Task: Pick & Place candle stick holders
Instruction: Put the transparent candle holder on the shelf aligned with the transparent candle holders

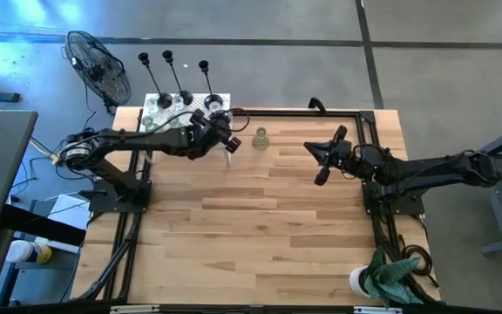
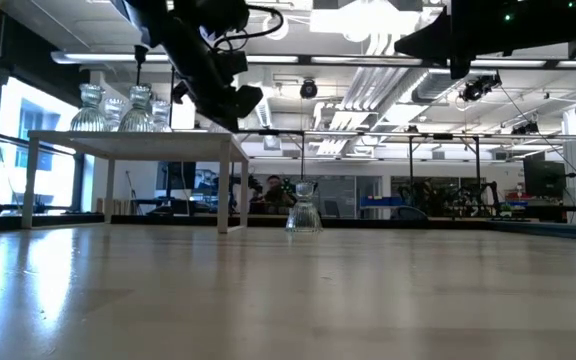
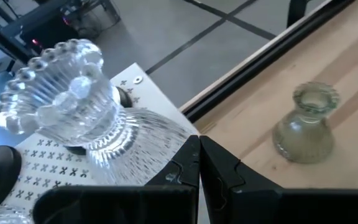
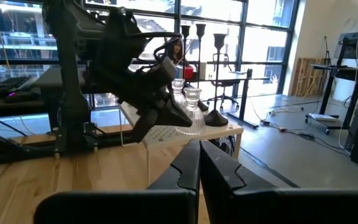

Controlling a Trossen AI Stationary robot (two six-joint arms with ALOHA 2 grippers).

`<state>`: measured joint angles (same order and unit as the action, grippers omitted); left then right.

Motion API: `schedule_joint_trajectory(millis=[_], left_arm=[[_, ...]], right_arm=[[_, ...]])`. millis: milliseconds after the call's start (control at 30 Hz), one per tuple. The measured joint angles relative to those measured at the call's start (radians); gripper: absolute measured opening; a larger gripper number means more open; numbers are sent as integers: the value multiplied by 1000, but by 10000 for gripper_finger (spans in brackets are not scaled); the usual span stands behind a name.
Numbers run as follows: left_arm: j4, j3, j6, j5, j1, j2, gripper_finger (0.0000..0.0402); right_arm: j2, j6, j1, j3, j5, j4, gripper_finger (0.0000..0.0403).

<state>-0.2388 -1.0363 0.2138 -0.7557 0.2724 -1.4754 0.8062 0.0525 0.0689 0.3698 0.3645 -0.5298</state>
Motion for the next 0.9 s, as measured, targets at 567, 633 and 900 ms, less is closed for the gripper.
schedule_joint_trajectory(millis=[567,633,900], left_arm=[[0,0,-5,-4,44,1,1],[1,0,-6,-6,46,1,0],[-4,0,-7,-5,68,1,0]], right_arm=[[0,-1,0,0,-1,9,2],[0,-1,0,0,-1,9,1],[0,-3,0,1,-1,9,1]])
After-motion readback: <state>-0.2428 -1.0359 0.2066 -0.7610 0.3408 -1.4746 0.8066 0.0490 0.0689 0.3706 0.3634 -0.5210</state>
